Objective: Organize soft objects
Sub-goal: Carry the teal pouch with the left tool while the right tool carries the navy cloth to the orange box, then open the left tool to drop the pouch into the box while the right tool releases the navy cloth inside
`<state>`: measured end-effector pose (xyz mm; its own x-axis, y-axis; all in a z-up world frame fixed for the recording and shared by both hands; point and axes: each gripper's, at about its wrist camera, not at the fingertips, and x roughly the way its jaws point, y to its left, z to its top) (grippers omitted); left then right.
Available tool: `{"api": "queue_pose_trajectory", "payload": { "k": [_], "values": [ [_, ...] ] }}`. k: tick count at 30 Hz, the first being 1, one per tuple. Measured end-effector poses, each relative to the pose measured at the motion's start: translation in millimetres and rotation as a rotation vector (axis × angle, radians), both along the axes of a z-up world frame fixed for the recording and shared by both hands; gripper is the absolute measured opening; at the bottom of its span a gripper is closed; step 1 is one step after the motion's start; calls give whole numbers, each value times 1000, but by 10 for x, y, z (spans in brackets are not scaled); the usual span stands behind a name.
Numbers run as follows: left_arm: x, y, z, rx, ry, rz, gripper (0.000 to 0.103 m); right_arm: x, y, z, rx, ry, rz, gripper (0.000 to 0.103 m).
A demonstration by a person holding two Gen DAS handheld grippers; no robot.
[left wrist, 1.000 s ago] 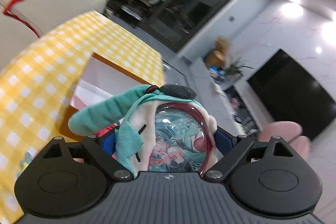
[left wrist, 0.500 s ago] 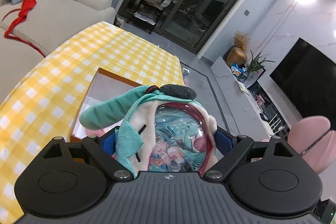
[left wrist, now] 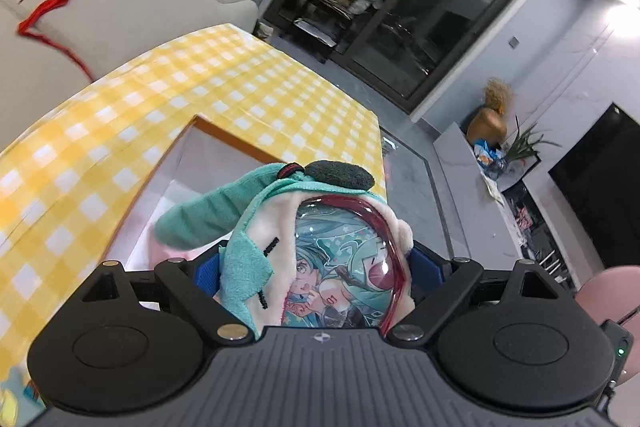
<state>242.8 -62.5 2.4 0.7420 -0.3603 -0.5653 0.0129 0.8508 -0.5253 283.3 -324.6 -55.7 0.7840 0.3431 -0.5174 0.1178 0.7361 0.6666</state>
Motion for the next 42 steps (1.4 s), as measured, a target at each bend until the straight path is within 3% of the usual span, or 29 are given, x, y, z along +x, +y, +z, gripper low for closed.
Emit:
{"api": "queue_pose_trajectory", "payload": {
  "k": [5, 7, 12, 15, 17, 20, 23, 27, 29, 31, 37, 42],
  "values": [
    [158, -94, -119, -6, 18, -27, 103, 100, 161, -187, -184, 35, 57, 13],
    [226, -142, -163, -2, 27, -30, 103, 85, 199, -222, -244, 26, 30, 14],
    [445, -416, -234, 150, 41, -40, 103, 77, 268, -254, -380, 27, 75, 14],
    [442, -514, -311, 118, 44, -39, 103, 4, 320, -286, -461, -3, 72, 14],
    [441, -570, -351, 110, 68, -27, 103, -47, 311, -317, -453, -64, 99, 14],
    [422, -695, -270, 246, 27, -14, 103, -50, 309, -351, -485, -58, 134, 15],
    [459, -773, -250, 311, 7, -15, 103, -65, 254, -356, -488, -51, 131, 19],
    [493, -801, -341, 255, 48, -36, 103, -64, 176, -366, -413, -58, 122, 18],
    [548, -810, -399, 232, 79, -50, 103, -66, 200, -361, -426, -66, 149, 23],
    [581, -805, -446, 221, 102, -43, 103, -68, 223, -355, -436, -84, 164, 41],
    [594, -805, -490, 228, 107, -2, 103, -38, 186, -351, -410, -101, 161, 47],
    [606, -803, -489, 243, 116, -18, 103, -59, 234, -317, -510, -129, 211, 58]
  ]
}}
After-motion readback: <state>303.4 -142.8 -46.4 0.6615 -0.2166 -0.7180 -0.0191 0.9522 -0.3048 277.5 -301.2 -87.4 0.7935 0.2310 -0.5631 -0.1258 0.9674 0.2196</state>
